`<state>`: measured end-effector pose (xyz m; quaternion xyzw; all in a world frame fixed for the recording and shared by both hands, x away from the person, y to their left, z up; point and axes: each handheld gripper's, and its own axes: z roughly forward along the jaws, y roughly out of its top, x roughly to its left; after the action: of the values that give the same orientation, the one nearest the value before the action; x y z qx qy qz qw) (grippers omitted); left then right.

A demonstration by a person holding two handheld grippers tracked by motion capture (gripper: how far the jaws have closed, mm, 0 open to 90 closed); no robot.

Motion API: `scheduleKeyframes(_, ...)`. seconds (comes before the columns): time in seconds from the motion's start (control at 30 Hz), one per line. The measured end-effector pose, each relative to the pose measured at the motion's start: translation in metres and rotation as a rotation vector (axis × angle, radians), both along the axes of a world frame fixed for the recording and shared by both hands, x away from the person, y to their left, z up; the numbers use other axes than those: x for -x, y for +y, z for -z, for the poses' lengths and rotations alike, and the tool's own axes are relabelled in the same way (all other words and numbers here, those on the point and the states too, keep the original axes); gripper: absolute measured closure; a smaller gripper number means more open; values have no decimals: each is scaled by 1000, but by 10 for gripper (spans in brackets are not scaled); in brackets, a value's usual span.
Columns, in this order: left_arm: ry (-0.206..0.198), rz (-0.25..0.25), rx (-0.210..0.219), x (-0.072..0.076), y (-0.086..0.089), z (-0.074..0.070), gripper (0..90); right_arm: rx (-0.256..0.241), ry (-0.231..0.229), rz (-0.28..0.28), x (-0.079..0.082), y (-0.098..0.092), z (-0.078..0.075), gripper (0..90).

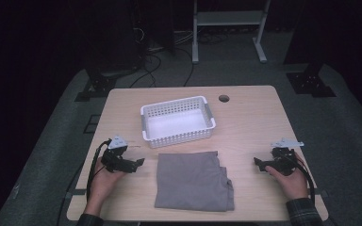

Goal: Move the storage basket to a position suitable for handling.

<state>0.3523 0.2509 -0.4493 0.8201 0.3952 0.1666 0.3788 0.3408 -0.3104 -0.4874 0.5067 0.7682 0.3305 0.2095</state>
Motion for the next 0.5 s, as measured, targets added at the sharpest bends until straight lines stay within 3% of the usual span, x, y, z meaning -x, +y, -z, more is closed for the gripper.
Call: scheduleKeyframes(0.5,-9,-29,21,-25,-9,-31,102,-1,2,1,0,0,0,42)
